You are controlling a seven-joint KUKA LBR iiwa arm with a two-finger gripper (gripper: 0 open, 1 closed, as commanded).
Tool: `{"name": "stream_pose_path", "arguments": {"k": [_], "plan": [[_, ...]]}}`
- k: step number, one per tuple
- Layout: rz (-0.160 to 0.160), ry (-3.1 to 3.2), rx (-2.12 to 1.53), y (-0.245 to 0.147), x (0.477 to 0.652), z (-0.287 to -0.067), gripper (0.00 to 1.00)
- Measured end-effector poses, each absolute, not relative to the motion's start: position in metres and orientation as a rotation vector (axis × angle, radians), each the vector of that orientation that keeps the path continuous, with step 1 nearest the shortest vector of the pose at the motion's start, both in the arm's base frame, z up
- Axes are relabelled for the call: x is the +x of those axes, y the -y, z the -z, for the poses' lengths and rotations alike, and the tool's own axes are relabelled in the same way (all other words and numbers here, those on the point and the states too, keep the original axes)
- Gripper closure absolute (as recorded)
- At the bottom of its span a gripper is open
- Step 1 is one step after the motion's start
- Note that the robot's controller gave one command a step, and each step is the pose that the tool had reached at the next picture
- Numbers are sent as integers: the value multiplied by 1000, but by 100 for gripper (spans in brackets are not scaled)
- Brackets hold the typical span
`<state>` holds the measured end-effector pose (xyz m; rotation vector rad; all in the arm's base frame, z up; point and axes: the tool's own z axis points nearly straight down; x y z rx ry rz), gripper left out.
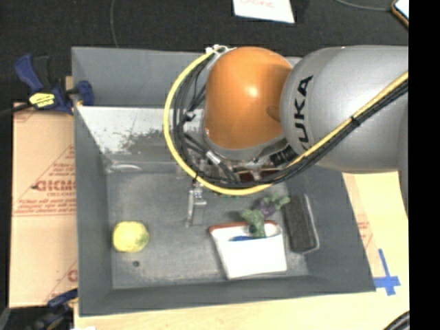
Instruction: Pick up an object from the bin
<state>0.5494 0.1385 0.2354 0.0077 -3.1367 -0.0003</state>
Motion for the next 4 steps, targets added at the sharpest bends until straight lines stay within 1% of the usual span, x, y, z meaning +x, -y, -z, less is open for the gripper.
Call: {"name": "stream_pose_path", "arguments": {"k": [1, 2, 3, 4], "plan": [[2, 3145, -2, -137, 551, -240, 0], [4, 3087, -595, -179, 540, -136, 0], [2, 3146, 221, -216, 528, -154, 0], [5, 3119, -386, -239, 528, -130, 0]]}}
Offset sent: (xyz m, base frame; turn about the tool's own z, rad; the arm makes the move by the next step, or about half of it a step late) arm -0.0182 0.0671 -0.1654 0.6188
